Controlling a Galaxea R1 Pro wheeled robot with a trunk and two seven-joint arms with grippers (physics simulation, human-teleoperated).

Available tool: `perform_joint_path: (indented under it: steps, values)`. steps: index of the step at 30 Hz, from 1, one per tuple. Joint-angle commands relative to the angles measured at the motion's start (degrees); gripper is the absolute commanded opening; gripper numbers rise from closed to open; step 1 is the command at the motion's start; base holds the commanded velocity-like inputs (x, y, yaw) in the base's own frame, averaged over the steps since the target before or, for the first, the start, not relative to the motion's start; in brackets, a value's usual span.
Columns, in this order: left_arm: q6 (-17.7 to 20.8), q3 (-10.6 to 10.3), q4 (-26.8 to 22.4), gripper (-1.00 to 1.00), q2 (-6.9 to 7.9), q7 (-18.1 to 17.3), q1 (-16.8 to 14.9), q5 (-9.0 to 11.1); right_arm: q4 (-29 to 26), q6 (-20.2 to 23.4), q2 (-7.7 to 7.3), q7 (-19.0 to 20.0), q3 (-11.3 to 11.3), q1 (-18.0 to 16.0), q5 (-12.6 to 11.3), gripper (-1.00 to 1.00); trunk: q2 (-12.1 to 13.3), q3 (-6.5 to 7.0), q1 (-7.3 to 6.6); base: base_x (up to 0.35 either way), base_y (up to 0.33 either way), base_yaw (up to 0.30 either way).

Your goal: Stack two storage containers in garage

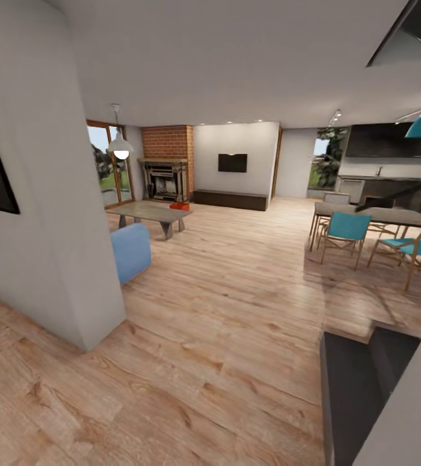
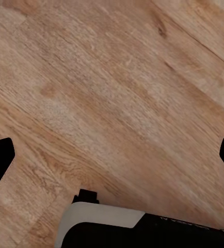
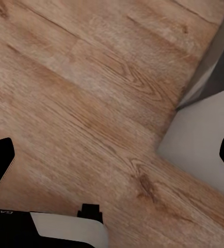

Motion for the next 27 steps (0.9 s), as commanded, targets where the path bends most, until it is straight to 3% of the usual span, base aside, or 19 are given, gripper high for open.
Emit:
perform_joint_path:
  steps: [1,27]
  values:
    - [-0.21,0.42,0.17,1.00,0.03,-0.46,-0.05,0.20,0.06,-0.17,-0.01,-0.10,0.34,-0.02,0.06,1.00,-0.03,-0.02,0.05,0.317,0.041,0.000]
    - [-0.21,0.42,0.18,1.00,-0.10,-0.37,-0.06,0.11,0.06,-0.18,-0.01,-0.10,0.34,-0.02,0.06,1.00,-0.03,-0.02,0.05,0.320,0.004,0.000]
